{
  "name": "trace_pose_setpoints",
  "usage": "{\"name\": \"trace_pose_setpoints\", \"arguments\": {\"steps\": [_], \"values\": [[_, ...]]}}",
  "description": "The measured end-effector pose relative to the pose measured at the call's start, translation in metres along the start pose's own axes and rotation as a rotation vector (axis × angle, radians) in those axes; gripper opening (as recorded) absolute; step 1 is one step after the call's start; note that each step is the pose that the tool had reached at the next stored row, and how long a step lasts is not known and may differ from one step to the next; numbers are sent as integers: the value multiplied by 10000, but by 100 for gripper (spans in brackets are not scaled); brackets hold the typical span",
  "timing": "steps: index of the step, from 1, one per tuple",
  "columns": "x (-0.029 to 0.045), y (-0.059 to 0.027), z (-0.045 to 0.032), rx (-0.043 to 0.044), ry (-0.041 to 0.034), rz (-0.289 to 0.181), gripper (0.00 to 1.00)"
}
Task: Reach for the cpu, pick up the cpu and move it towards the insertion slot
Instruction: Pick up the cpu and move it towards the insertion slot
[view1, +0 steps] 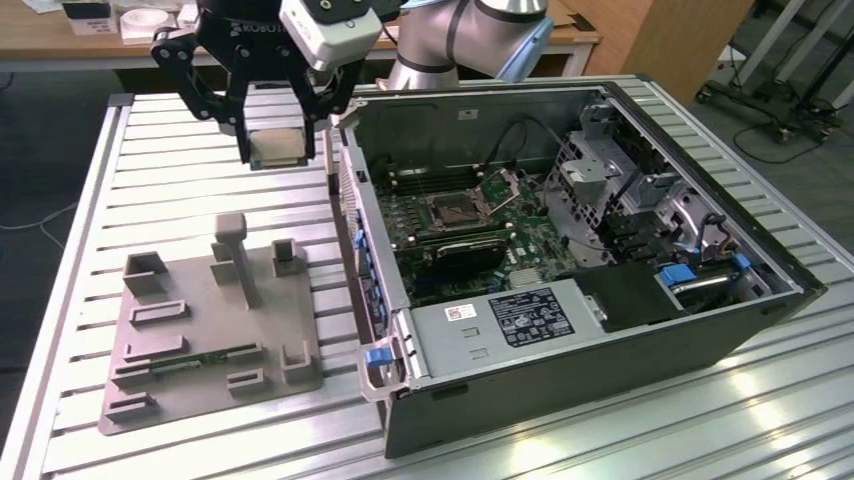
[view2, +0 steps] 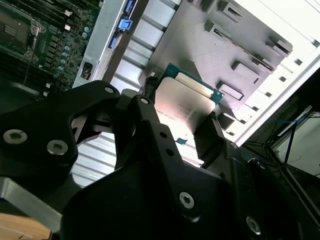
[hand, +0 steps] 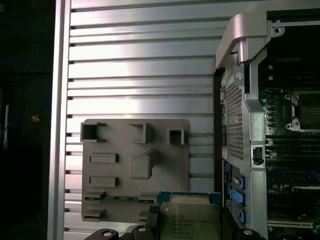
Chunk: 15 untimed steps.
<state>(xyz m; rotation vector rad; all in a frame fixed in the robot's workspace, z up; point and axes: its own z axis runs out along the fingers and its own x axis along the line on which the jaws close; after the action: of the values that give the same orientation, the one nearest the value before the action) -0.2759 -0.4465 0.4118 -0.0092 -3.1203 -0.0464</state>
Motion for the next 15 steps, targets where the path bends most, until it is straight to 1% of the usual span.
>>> {"name": "trace_pose_setpoints", "arguments": {"steps": [15], "values": [[-80,5,-2,1,1,0,55]]}}
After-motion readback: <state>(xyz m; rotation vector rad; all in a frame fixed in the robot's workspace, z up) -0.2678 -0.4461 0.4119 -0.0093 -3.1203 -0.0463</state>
